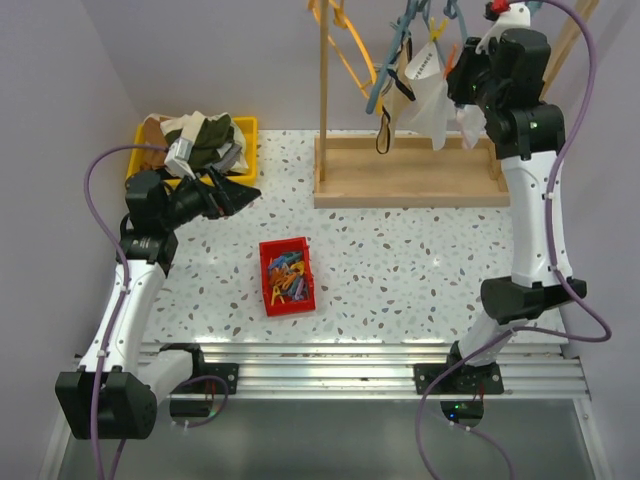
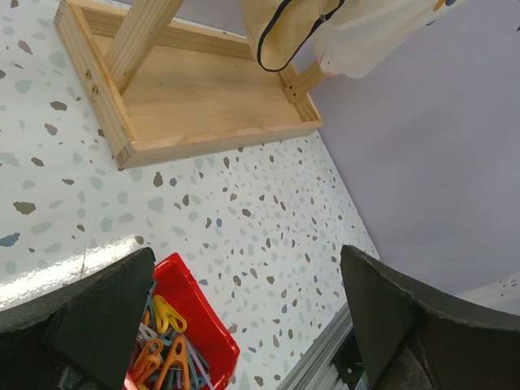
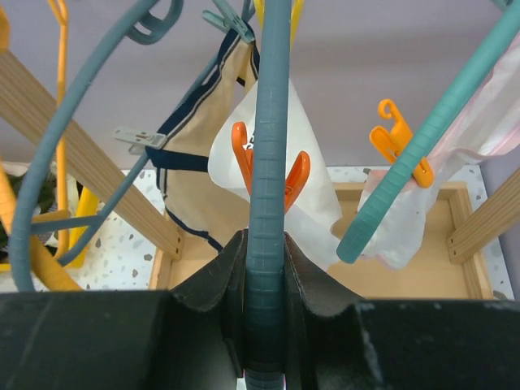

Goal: Remove the underwear clipped to the hanger

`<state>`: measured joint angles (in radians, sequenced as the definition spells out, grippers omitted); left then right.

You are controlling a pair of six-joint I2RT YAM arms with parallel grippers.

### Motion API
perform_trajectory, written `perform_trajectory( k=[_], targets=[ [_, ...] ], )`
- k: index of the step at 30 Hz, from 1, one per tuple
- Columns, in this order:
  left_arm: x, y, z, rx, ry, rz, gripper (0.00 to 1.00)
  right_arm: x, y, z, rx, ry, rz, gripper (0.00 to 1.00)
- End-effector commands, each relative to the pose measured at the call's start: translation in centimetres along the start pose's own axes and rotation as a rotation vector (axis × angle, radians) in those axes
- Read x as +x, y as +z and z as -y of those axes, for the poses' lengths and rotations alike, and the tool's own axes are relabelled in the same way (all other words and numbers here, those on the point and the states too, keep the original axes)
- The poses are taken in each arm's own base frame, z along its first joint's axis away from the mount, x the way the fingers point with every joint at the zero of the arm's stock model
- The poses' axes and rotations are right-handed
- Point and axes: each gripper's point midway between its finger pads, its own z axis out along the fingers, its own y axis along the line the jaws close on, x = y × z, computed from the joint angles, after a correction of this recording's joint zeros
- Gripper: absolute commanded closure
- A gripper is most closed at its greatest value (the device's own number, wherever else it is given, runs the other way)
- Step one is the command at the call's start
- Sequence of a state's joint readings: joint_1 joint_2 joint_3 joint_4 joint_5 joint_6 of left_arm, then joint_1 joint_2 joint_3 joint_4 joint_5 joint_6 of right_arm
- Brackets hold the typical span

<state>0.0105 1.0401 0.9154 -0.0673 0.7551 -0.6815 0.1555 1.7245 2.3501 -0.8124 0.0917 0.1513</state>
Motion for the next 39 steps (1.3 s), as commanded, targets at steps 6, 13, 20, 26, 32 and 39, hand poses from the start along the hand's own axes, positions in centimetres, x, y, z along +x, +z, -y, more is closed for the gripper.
perform_trajectory(
  k=[6,13,20,26,32,39],
  targets=[
    [-0.4,0.0,1.0,0.053,0.019,0.028,0.0,-6.9,-3.9,-0.3,-0.015,-0.004,0.275,1.0],
    [-0.6,0.0,1.2,0.052,0.021,0.029,0.0,-5.5,-4.7,0.3,0.015,0.007,0.216,1.0],
    [0.2,-0.1,1.6,0.088,0.004,-0.001,0.0,0.1,-11.8,0.5,-0.043,0.066,0.16,1.0],
    [1.4,-0.2,3.9,0.196,0.039,-0.059,0.0,4.9,-19.7,1.0,-0.088,0.097,0.127,1.0],
    [4.7,0.1,4.8,0.23,0.009,-0.162,0.0,11.1,-25.0,1.7,-0.104,0.155,0.023,1.0],
    [9.8,0.4,4.0,0.175,-0.097,-0.267,0.0,20.2,-28.4,0.6,-0.168,0.275,-0.235,1.0]
  ],
)
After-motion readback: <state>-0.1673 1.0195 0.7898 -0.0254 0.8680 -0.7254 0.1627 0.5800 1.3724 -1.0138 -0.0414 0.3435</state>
